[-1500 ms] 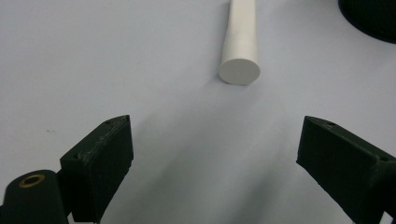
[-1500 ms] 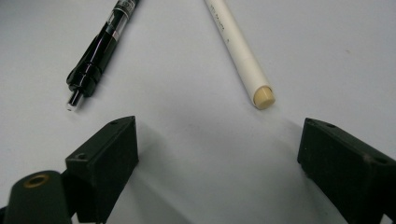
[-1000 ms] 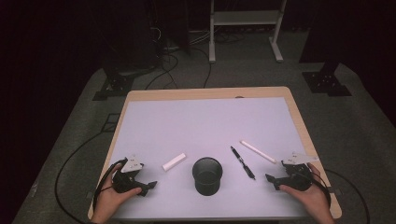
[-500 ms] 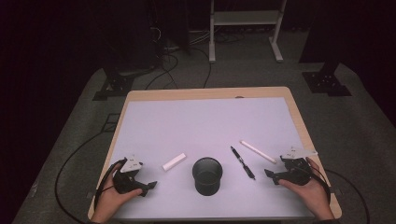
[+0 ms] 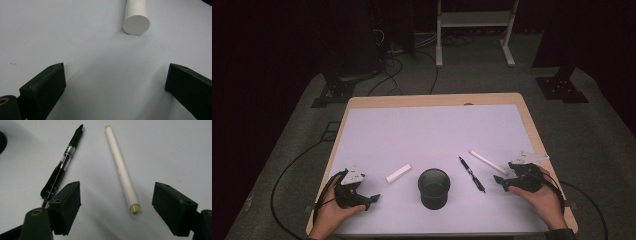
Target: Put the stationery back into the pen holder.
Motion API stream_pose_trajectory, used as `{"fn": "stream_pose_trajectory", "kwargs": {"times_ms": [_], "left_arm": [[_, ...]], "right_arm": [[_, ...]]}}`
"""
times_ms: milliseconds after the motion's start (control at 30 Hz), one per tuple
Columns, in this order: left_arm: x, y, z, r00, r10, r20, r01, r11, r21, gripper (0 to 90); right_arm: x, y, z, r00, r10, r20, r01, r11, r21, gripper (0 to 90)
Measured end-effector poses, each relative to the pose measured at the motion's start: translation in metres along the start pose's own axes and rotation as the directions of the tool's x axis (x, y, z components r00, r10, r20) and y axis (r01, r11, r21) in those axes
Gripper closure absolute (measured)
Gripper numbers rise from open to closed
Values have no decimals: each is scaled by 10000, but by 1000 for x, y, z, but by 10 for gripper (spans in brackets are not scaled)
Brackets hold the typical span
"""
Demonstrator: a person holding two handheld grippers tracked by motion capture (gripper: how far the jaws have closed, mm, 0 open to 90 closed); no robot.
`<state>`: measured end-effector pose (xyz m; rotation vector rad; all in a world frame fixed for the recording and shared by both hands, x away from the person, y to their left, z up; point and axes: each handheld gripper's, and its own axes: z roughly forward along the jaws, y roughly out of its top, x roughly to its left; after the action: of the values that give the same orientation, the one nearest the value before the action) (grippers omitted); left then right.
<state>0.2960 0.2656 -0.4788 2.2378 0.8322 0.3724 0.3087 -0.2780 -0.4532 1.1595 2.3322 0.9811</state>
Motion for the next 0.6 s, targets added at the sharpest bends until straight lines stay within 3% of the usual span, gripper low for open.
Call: {"fn": "stream_pose_trajectory", "kwargs": {"times_ms": [333, 600], "left_arm": [[0, 0, 0, 10000, -12, 13, 12, 10000, 4, 21], [0, 0, 0, 10000, -32, 29, 32, 10000, 11, 21]], "right_arm": [[-2, 15, 3, 9997, -215, -117, 216, 9997, 137, 334], [-5, 25, 7, 9990, -380, -226, 385, 9990, 224, 358]]}}
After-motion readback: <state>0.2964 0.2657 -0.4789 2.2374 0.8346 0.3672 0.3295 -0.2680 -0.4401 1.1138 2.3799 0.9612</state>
